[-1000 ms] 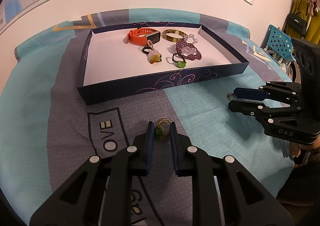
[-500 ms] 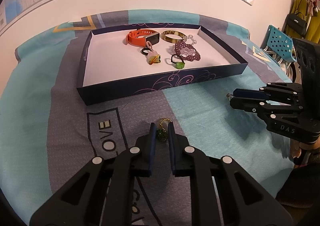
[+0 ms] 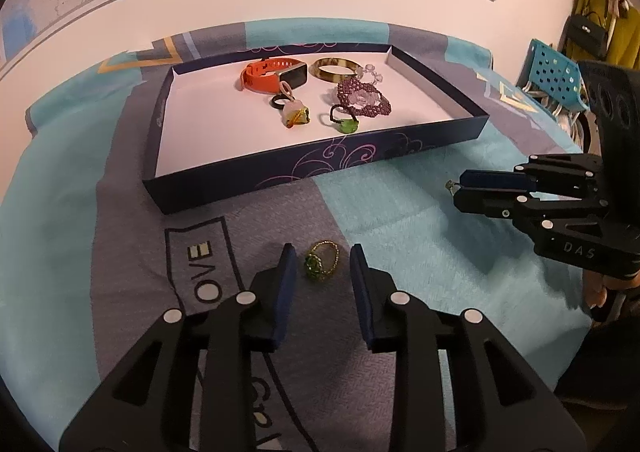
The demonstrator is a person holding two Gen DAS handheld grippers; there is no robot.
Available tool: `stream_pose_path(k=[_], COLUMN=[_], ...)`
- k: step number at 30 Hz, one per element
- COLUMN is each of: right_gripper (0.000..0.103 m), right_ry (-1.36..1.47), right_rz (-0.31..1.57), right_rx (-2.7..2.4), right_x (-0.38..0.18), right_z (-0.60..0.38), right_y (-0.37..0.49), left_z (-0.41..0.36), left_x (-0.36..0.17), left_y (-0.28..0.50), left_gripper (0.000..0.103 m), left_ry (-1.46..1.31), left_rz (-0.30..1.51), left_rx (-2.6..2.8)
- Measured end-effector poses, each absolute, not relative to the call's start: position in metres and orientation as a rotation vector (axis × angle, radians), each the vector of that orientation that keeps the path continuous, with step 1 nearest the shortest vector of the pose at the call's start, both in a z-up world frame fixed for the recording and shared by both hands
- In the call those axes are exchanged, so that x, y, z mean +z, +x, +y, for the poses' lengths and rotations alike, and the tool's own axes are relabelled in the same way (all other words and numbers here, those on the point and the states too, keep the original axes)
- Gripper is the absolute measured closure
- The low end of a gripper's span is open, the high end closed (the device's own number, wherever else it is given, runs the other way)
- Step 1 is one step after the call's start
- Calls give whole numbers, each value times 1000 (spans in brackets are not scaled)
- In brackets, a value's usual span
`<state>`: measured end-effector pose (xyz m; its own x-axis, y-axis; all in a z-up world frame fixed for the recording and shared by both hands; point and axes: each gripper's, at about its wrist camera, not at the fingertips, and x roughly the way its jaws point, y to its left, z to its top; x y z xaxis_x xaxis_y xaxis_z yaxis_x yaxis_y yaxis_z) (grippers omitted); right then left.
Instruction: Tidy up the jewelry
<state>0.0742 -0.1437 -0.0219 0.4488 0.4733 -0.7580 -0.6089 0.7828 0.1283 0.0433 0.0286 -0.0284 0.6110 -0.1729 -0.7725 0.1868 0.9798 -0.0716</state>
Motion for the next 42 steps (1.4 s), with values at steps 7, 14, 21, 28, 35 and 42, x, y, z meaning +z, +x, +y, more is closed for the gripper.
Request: stream_pose_path(k=[7, 14, 21, 28, 35, 42], right_gripper=[87, 87, 87, 87, 87, 87], right_ry=[-167, -161, -153, -150, -148, -146], right_rz=[880, 873, 857, 844, 831, 824], right_rx=[676, 679, 692, 695, 698, 696], right_x=[-22, -21, -16, -13, -10, -8], right_z=[-144, -145, -145, -145, -145, -145], right_y=[75, 75, 73, 74, 75, 76], left_z=[28, 29, 33, 29, 27, 25], left_x=[-29, -27, -20, -10, -4, 1], left_y=[42, 42, 41, 41, 42, 44], left_gripper=[90, 93, 93, 93, 93, 93], left_ry=[27, 5, -25, -28, -32, -32], left_rz=[891, 883, 864, 837, 821, 805], left_rx=[-201, -205, -212, -222, -225, -230])
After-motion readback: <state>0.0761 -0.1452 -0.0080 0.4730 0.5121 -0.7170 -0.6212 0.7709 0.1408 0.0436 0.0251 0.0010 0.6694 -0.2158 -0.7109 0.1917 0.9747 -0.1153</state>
